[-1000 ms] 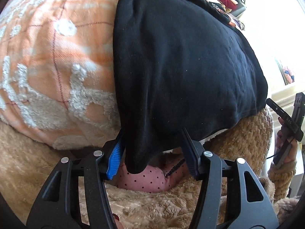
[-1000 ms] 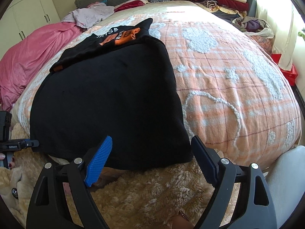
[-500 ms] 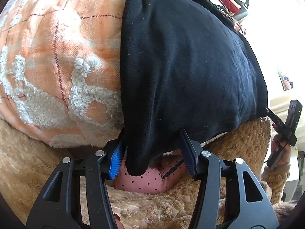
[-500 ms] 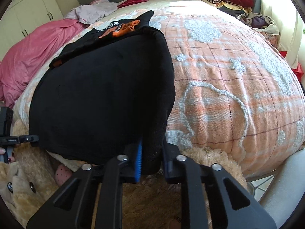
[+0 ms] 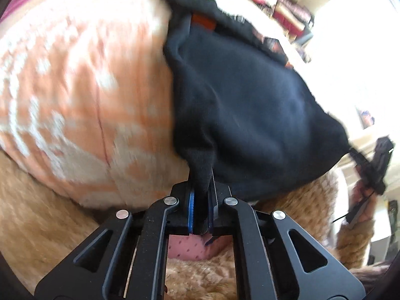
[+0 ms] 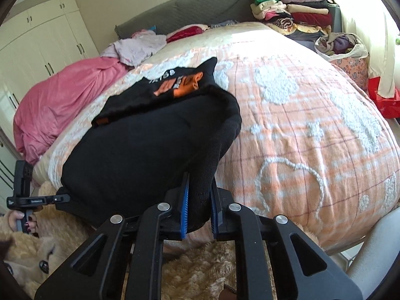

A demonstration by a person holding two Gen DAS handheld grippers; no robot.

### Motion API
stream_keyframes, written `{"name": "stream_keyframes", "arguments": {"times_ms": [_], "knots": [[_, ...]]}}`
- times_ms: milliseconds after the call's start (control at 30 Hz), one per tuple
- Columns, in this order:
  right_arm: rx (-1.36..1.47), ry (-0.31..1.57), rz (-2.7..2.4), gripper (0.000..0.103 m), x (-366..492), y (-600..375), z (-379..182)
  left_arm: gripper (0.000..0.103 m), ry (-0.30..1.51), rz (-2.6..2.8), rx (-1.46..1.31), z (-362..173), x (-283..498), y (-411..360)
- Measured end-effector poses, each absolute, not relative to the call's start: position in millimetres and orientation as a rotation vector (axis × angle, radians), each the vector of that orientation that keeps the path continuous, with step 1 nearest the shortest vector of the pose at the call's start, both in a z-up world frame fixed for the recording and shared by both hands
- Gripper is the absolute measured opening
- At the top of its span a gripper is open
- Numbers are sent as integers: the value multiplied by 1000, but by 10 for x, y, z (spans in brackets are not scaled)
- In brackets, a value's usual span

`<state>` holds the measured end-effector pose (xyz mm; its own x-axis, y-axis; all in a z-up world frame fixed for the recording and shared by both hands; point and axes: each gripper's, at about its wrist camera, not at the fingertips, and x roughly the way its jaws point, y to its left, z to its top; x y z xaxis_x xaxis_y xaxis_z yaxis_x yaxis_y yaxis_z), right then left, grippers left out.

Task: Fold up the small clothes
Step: 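Carry the held hem with both grippers up and over toward the collar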

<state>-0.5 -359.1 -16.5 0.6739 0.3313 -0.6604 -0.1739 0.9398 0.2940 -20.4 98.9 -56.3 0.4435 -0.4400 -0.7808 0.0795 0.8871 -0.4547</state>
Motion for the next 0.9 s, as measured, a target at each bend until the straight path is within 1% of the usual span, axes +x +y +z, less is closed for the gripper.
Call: {"name": "stream_keyframes", "arguments": {"times_ms": [200,500,667,900], "knots": [[295,705,303,12,148,-3560,38,2,930,-321,-414,-123,-80,1288],[303,618,301,12,543,-3386,418,2,810,-336,-450,204,208,1412],[331,567,314,12,830,-3357,596,2,788,-327,-497,303,521,1468],[328,563,329,12,1293,-3259,789,2,773,-302,-550,357,855,1534]]}}
